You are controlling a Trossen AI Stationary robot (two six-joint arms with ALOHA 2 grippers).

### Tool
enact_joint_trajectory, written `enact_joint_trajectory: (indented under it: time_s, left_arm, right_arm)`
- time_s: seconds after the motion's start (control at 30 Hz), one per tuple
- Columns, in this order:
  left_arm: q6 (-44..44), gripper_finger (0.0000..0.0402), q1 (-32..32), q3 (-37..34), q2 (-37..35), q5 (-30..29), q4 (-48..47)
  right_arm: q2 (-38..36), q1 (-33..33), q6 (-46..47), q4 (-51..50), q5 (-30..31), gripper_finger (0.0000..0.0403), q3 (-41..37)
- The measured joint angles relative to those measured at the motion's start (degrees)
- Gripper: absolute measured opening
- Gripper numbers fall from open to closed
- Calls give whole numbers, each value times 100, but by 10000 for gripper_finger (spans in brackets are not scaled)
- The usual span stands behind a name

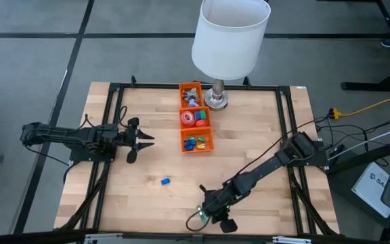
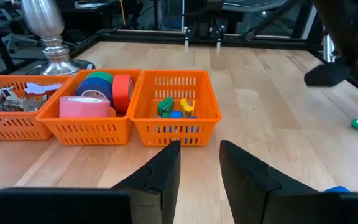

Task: Pick and place Stapler, Stapler remover, tape
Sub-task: Put the green stapler into the bottom orange basket

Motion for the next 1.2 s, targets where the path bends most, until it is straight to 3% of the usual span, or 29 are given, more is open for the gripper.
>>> enact_joint_trajectory:
  time_s: [0.27,0.7,0.97,1.2]
  left_arm:
    - [0,107,-1,1,0,0,-2]
    - [2,107,-1,1,-1,0,-1]
    - [0,108,-1,1,0,0,-1]
    - [0,109,0,0,0,0,-1]
  right_arm:
    - [850,144,268,655,-506,4,189]
    - [1019,-477,-1247,581,-479,4,455]
    - [1043,-998,-1783,1071,-104,6,442]
    - [1043,-1430,-2353,1437,1039,7,437]
